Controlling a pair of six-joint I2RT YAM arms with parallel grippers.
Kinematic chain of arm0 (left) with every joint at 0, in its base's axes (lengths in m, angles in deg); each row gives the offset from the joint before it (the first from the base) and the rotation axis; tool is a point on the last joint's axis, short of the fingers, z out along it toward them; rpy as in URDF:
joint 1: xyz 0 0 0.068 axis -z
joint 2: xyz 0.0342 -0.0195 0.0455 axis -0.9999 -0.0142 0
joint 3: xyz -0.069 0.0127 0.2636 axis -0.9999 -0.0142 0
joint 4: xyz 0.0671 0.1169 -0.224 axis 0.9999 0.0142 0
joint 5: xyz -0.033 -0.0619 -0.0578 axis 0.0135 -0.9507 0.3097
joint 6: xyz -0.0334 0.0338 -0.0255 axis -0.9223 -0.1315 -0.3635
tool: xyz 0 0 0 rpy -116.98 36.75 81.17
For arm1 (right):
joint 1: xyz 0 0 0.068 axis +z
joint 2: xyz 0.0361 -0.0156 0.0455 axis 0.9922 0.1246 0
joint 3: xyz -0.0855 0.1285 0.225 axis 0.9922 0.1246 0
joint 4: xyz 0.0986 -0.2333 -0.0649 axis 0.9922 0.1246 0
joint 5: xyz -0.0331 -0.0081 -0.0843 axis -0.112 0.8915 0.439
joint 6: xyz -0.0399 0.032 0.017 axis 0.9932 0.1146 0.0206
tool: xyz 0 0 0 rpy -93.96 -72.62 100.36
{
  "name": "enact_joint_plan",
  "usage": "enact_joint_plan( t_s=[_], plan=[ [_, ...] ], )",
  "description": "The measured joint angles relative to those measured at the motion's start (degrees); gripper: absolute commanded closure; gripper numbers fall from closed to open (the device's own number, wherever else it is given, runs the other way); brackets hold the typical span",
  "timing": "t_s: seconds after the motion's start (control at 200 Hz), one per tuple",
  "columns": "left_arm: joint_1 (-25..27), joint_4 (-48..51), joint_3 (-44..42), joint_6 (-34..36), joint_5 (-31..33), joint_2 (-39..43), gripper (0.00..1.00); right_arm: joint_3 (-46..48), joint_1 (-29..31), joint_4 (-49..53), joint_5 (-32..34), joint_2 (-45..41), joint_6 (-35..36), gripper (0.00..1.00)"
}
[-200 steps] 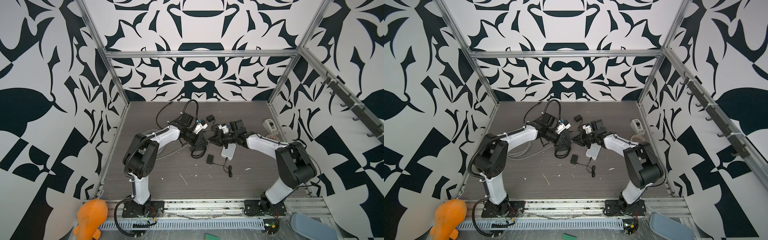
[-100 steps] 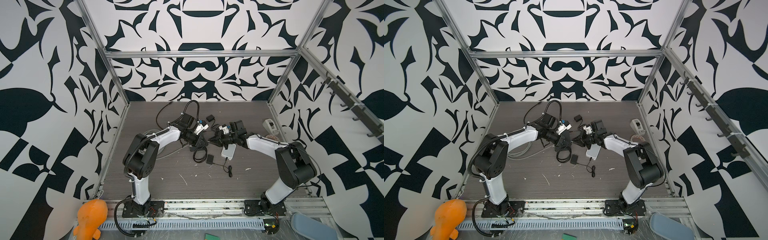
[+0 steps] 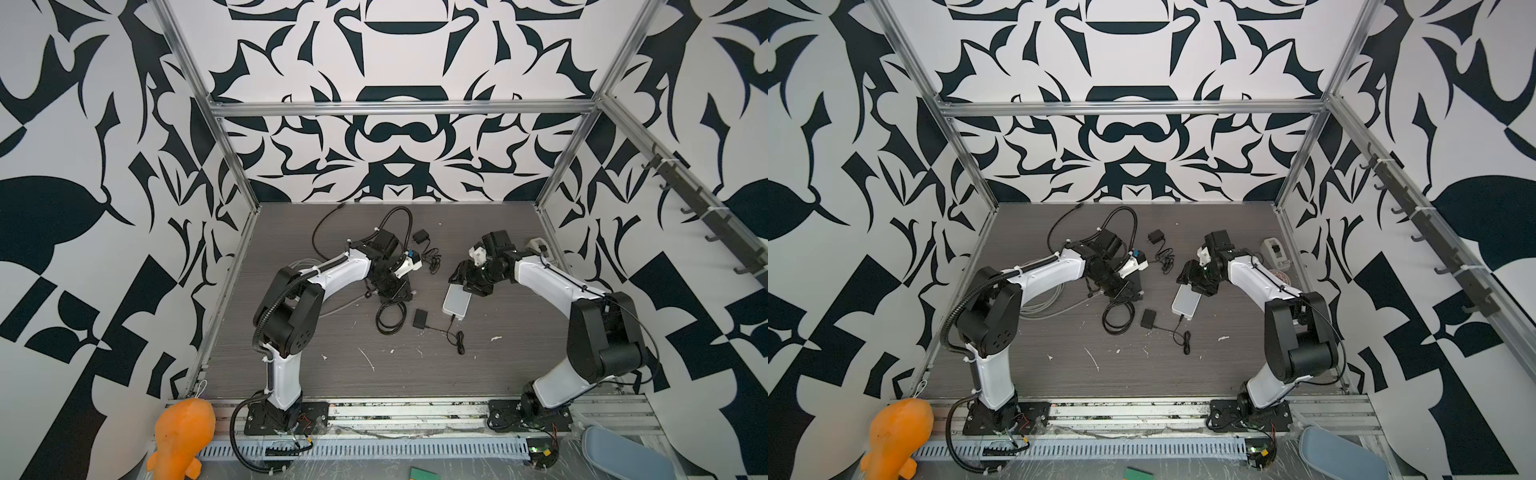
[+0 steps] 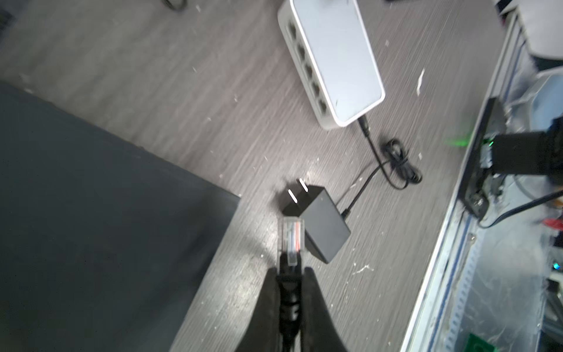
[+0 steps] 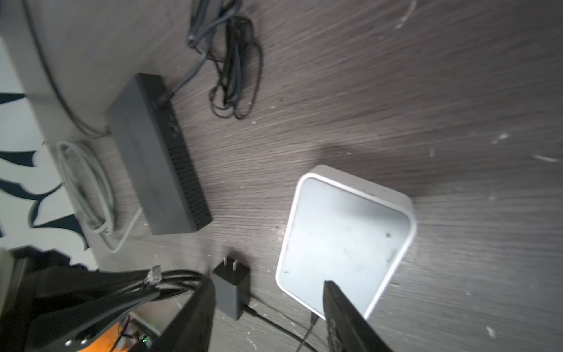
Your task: Insert the plug into the switch port
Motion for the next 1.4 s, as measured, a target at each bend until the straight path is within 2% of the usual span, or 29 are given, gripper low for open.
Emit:
enact_joint_plan(
  t_s=[0.11, 0.145, 0.22, 0.615, 0.78, 0.94, 1.17, 1.4],
  plan=[
    [1.6, 1.1, 0.0, 1.9, 2.6, -0.3, 0.94, -0.3, 0.9, 2.1, 3.6, 2.9, 1.9, 0.22],
    [1.9, 1.5, 0.0, 2.4, 3.3, -0.4, 0.94, -0.3, 1.4, 2.3, 4.4, 3.9, 2.2, 0.11],
    [2.6, 1.9, 0.0, 3.1, 4.3, -0.7, 0.94, -0.6, 2.4, 2.5, 5.9, 4.7, 2.4, 0.05],
    [3.7, -1.1, -1.0, 4.9, 6.2, -1.4, 0.97, -3.7, 6.5, 5.0, 12.9, 10.5, 4.8, 0.05],
    [5.0, -4.5, -0.9, 4.6, 8.3, -2.3, 0.98, -4.7, 7.0, 6.6, 14.8, 11.8, 7.5, 0.19],
    [6.1, -7.3, -0.8, 4.0, 10.6, -5.3, 0.98, -4.5, 7.2, 6.4, 15.4, 11.8, 12.9, 0.22],
    [7.9, -9.3, 1.4, 3.5, 11.9, -7.3, 0.98, -2.2, 7.1, 3.9, 11.9, 10.1, 24.9, 0.23],
    [9.1, -13.9, 1.5, 1.5, 12.7, -8.8, 0.98, -1.9, 6.7, 1.8, 6.9, 10.4, 34.4, 0.19]
  ],
)
